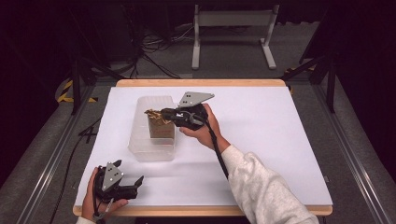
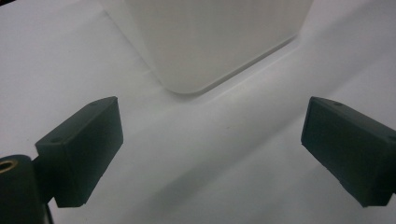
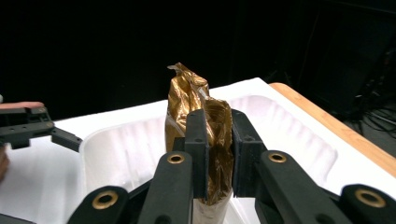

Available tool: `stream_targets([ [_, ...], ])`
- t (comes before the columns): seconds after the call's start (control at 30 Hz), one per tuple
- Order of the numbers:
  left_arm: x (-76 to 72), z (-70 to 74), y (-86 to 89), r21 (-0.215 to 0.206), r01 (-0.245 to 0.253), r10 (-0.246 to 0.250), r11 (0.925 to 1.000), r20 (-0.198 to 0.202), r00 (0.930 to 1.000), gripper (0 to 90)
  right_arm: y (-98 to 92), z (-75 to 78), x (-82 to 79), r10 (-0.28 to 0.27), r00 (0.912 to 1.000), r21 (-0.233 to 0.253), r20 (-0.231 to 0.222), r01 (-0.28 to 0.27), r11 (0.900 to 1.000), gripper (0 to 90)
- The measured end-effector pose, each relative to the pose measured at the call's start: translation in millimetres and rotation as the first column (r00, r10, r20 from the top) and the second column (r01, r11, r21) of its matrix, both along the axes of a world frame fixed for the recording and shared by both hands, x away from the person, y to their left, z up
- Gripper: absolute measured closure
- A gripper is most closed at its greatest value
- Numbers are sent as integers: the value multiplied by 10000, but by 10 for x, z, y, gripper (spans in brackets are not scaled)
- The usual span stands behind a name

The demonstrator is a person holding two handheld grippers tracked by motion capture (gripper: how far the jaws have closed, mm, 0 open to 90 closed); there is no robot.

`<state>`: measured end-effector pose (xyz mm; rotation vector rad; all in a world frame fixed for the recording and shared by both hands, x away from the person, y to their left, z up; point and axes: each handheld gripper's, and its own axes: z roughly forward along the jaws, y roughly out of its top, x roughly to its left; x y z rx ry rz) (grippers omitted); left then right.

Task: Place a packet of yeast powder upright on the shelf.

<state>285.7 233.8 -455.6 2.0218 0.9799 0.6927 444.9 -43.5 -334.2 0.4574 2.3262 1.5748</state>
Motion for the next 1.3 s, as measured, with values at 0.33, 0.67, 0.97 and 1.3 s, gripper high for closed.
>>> stream_targets([
  [0.33, -1, -3, -1, 94, 50, -49, 9999, -32, 10000, 64, 16, -13, 11, -81, 9999, -611, -62, 77, 9981, 686],
  [0.67, -5, -4, -9, 87, 47, -47, 10000, -47, 10000, 64, -51, 42, 1, -363, 9993, -878, 1, 361, 9955, 546],
  [0.97, -9, -7, -9, 133, 44, -44, 9999, -56, 10000, 64, -166, 121, -13, -664, 9978, -981, 27, 664, 9930, 469],
  [1.3, -14, -8, 3, 256, 62, -61, 9997, -44, 10000, 64, -294, 195, -62, -1166, 9924, -1486, 399, 1213, 9814, 363],
])
